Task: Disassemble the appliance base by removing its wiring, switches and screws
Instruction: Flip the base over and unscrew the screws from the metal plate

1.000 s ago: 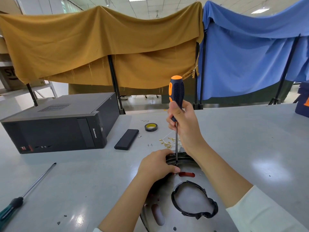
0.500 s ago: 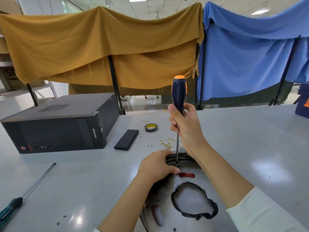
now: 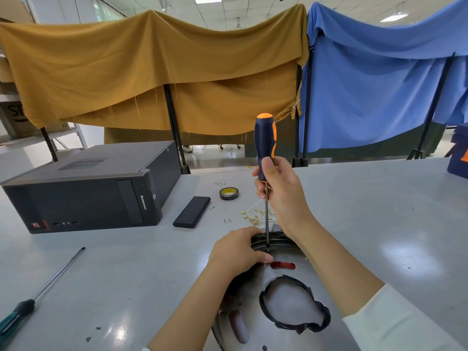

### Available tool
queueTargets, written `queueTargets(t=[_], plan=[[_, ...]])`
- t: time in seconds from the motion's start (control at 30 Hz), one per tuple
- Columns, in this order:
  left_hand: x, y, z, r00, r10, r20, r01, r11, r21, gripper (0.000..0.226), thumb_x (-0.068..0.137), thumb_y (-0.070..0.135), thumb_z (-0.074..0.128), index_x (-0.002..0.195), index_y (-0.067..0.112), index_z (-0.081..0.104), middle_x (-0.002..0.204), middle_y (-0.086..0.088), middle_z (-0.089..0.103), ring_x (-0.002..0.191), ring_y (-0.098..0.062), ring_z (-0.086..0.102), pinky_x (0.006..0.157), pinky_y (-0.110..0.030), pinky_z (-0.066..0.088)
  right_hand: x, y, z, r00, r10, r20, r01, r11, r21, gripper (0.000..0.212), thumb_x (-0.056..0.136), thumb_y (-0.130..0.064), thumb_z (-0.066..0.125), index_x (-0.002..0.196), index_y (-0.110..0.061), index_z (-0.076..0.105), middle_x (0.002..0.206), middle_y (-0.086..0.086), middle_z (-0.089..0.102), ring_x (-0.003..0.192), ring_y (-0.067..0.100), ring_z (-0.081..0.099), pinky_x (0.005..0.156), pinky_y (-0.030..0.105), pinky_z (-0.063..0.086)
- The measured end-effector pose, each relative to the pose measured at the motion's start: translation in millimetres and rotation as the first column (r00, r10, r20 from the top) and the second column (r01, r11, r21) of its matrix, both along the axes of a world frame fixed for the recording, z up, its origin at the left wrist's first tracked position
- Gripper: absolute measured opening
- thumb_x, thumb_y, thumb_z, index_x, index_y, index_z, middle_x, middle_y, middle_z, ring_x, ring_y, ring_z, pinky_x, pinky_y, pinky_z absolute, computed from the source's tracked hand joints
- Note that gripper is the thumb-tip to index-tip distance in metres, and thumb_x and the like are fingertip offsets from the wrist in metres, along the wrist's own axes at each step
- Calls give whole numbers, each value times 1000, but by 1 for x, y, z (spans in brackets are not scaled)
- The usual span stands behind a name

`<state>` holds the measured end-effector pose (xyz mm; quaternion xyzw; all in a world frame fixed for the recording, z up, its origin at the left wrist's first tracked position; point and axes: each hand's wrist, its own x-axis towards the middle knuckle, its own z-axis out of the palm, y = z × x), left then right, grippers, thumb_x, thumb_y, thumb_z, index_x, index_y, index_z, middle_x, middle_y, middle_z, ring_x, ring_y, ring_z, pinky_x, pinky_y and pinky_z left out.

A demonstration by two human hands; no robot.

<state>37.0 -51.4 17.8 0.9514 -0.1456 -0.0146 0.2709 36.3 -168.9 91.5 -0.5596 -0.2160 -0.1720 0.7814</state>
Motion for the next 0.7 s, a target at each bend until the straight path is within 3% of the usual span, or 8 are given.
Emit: queueTargets(t=[0.1,0.23,0.3,0.43,0.53,0.63,0.7], plan=[[0,0,0,1000,0,2,0,1000,2,47,69,52,71,112,41,55,107,16,62,99,-12,57,72,-25,37,1,-1,2,999,27,-36,-26,999,32,34,89,-46,47,104,-17,56,80,-2,58,56,10,39,51,24,32],[1,-1,0,1000,-1,-3,1,1000,1,48,69,52,72,113,40,55,108,15,62,100,-12,57,75,-26,39,2,-3,2,999,-10,-41,11,1000,24,36,84,-35,66,107,-16,45,75,-3,58,53,7,41,48,20,36],[0,0,0,1000,-2,-3,2,1000,-2,47,69,52,72,112,40,56,107,15,63,100,-12,57,74,-26,39,2,-3,0,999,-23,-22,24,1000,18,28,86,-30,61,104,-15,47,73,-3,59,53,8,44,48,19,38],[0,0,0,1000,0,-4,0,1000,2,52,69,53,72,116,40,54,112,15,62,102,-13,56,74,-25,38,3,-2,0,999,7,-39,-5,1000,29,39,93,-45,38,110,-16,56,74,-9,61,56,8,46,49,22,36],[1,-1,0,1000,5,-5,-5,1000,4,54,69,54,71,117,41,53,113,15,61,103,-13,56,75,-25,38,3,-3,1,998,39,-57,-37,999,36,43,89,-54,45,110,-17,51,72,-6,57,54,8,42,48,22,34],[1,0,-1,1000,6,-7,-7,1000,-5,52,68,53,72,116,42,54,111,16,62,102,-12,57,74,-24,37,3,-3,1,999,-29,-46,29,999,15,35,84,-37,64,105,-17,43,70,-7,56,53,8,41,46,19,36],[0,0,-1,1000,7,-5,-7,1000,-7,54,68,53,72,118,42,53,112,16,62,103,-12,56,75,-24,37,4,-3,-1,998,-52,-28,52,999,7,22,90,-28,58,103,-16,45,69,-8,59,53,8,44,47,18,38]])
